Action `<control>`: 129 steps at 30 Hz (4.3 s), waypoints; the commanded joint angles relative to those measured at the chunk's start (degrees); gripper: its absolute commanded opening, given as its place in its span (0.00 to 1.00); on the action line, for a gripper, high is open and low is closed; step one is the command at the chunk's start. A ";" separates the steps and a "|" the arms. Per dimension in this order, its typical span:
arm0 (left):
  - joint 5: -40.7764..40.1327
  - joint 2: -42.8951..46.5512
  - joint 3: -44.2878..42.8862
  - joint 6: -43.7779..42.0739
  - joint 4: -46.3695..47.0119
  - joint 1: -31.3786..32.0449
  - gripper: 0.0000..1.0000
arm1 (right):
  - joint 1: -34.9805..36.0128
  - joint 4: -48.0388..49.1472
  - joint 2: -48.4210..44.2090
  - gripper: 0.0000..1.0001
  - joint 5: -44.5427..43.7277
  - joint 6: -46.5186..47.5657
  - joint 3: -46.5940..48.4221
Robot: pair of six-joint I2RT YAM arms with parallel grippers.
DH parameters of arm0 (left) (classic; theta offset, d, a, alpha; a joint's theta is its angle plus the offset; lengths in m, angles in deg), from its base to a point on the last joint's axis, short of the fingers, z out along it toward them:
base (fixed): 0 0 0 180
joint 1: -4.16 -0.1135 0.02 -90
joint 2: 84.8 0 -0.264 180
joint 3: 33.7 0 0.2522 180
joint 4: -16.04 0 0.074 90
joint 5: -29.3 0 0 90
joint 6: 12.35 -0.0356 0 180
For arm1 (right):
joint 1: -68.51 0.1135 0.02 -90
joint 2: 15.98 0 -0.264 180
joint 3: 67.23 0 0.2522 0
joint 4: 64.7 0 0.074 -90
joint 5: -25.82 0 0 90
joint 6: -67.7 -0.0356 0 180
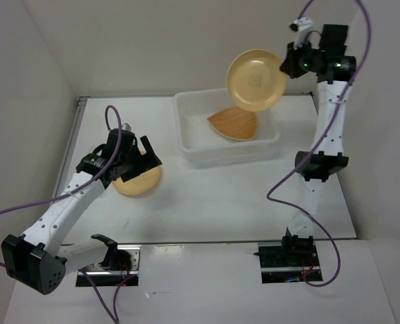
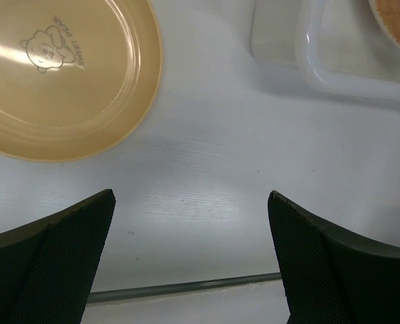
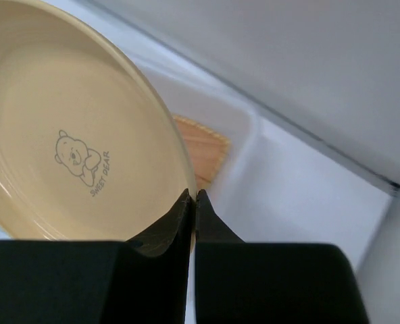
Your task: Place the mixed dishes into the plastic bin
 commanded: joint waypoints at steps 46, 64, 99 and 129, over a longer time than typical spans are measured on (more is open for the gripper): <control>-3.70 9.17 30.02 27.62 10.23 -9.25 1.00 | 6.32 8.31 -30.08 0.58 -7.84 -4.19 -56.55; -4.58 -4.71 30.91 35.10 20.00 -15.85 0.96 | -0.62 21.24 -47.00 0.59 -13.21 -10.43 -89.36; 7.10 -46.00 -56.94 0.93 1.32 -8.75 0.00 | -6.96 29.24 -47.44 0.60 -47.87 -19.03 -107.54; 10.71 -99.81 -120.19 2.13 -15.87 7.62 0.00 | -3.18 33.46 -49.72 0.62 -60.14 -23.09 -110.37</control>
